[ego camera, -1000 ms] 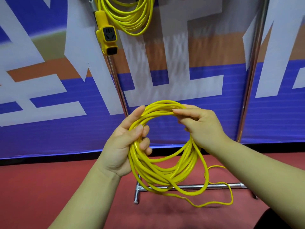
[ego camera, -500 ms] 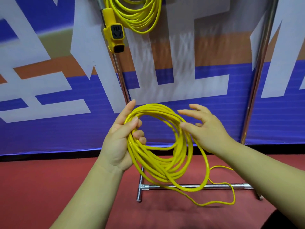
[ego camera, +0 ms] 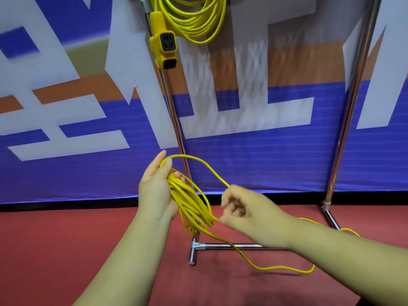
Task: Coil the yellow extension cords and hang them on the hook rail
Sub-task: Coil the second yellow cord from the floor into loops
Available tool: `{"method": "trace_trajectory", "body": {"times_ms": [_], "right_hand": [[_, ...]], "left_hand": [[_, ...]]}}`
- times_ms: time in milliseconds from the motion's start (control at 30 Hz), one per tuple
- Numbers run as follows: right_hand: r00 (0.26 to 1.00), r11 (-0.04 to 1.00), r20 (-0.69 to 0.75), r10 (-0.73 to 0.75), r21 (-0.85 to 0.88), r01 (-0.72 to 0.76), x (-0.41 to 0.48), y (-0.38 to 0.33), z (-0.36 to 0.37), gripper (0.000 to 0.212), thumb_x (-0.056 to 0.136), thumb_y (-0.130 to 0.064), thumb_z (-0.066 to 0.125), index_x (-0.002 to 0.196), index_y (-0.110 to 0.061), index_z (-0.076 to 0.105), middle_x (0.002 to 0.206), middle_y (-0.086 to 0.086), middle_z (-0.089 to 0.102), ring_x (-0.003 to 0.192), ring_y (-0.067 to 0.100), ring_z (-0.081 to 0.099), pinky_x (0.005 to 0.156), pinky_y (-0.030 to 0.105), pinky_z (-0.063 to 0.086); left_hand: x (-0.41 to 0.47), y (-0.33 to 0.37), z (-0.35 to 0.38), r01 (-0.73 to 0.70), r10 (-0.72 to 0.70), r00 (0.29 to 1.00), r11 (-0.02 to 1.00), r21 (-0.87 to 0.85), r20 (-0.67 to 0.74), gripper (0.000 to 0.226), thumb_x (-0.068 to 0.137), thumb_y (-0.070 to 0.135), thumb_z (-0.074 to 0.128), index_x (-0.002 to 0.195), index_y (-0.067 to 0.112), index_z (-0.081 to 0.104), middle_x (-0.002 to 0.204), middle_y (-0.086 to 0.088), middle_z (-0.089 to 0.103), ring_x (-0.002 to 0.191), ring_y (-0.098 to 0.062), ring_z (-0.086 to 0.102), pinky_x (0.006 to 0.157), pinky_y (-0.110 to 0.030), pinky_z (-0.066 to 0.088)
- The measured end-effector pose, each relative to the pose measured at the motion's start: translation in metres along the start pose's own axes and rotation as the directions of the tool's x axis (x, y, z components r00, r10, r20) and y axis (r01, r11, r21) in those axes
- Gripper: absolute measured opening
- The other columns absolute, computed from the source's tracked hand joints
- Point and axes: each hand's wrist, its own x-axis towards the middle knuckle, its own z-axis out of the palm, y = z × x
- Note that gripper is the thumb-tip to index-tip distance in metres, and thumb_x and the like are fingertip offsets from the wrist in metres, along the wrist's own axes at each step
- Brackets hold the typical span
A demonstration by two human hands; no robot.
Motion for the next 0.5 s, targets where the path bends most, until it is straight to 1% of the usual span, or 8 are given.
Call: {"method": "trace_trajectory", "body": {"times_ms": [67,133,233,300,333,400,467,500], "right_hand": [[0.989,1.000,0.144,0.019,-0.003,-0.019,-0.002,0.006,0.013,0.024,0.085,-0.013,0.074,0.093,-0.022,0.053,0.093,0.001,0.068,0.072,0.008,0.060,0.073,0.031,0.054],[0.975,1.000,0.220,0.019,0.004,-0.020,-0.002,0.011,0.022,0.027,0.086,-0.013,0.073,0.092,-0.023,0.049,0.104,0.004,0.069,0.081,0.009,0.064,0.082,0.033,0.055],[0.969,1.000,0.247,0.012,-0.016,-0.008,-0.002,0.015,0.027,0.034,0.087,-0.011,0.072,0.088,-0.024,0.040,0.110,0.002,0.068,0.090,0.010,0.065,0.088,0.030,0.054],[0.970,0.995,0.244,0.003,-0.101,0.022,-0.002,0.019,0.031,0.037,0.087,-0.018,0.073,0.086,-0.027,0.037,0.113,-0.005,0.064,0.100,0.012,0.062,0.093,0.026,0.051],[0.972,0.990,0.235,0.000,-0.139,0.033,-0.002,0.021,0.032,0.039,0.086,-0.021,0.074,0.084,-0.028,0.036,0.113,-0.008,0.062,0.101,0.011,0.060,0.093,0.025,0.049],[0.979,0.989,0.205,0.016,-0.145,0.014,-0.002,0.024,0.036,0.040,0.085,-0.018,0.073,0.083,-0.028,0.035,0.111,-0.007,0.061,0.094,0.011,0.061,0.085,0.023,0.050],[0.980,0.996,0.193,0.054,-0.085,-0.038,0.001,0.026,0.035,0.039,0.087,-0.007,0.070,0.081,-0.023,0.034,0.104,-0.004,0.063,0.074,0.008,0.059,0.067,0.019,0.047],[0.977,0.997,0.202,0.070,-0.044,-0.062,0.002,0.026,0.034,0.039,0.087,-0.002,0.067,0.081,-0.021,0.034,0.099,-0.004,0.064,0.066,0.006,0.055,0.063,0.018,0.044]], "left_hand": [[-0.004,0.001,0.003,0.001,-0.001,1.000,1.000,-0.023,0.001,0.030,0.100,0.007,0.056,0.128,0.015,0.064,0.055,-0.004,0.049,0.045,-0.013,0.054,0.045,-0.024,0.048],[-0.006,0.002,0.006,0.006,-0.006,1.000,0.999,-0.045,0.006,0.029,0.101,0.007,0.054,0.126,0.015,0.065,0.058,-0.005,0.049,0.046,-0.013,0.054,0.046,-0.025,0.048],[-0.006,0.003,0.006,0.021,-0.020,1.000,0.996,-0.081,0.008,0.030,0.099,0.007,0.053,0.125,0.016,0.066,0.062,-0.004,0.048,0.049,-0.014,0.055,0.049,-0.026,0.049],[-0.004,0.004,0.005,0.026,-0.026,1.000,0.995,-0.100,0.001,0.030,0.100,0.007,0.052,0.125,0.016,0.066,0.062,-0.003,0.047,0.050,-0.014,0.055,0.050,-0.026,0.049],[-0.003,0.005,0.005,0.028,-0.028,1.000,0.994,-0.109,-0.002,0.029,0.100,0.008,0.052,0.124,0.016,0.066,0.061,-0.003,0.047,0.049,-0.013,0.055,0.049,-0.025,0.049],[-0.001,0.005,0.003,0.035,-0.037,0.999,0.992,-0.122,-0.008,0.028,0.100,0.009,0.053,0.124,0.017,0.065,0.059,-0.002,0.047,0.048,-0.012,0.055,0.048,-0.026,0.050],[0.003,0.005,0.000,0.052,-0.053,0.999,0.990,-0.133,-0.006,0.028,0.100,0.012,0.055,0.125,0.018,0.065,0.060,-0.003,0.047,0.049,-0.013,0.054,0.049,-0.026,0.050],[0.005,0.005,-0.001,0.064,-0.065,0.998,0.989,-0.135,-0.006,0.028,0.100,0.013,0.056,0.126,0.019,0.065,0.060,-0.003,0.047,0.050,-0.013,0.054,0.050,-0.026,0.050]]}}
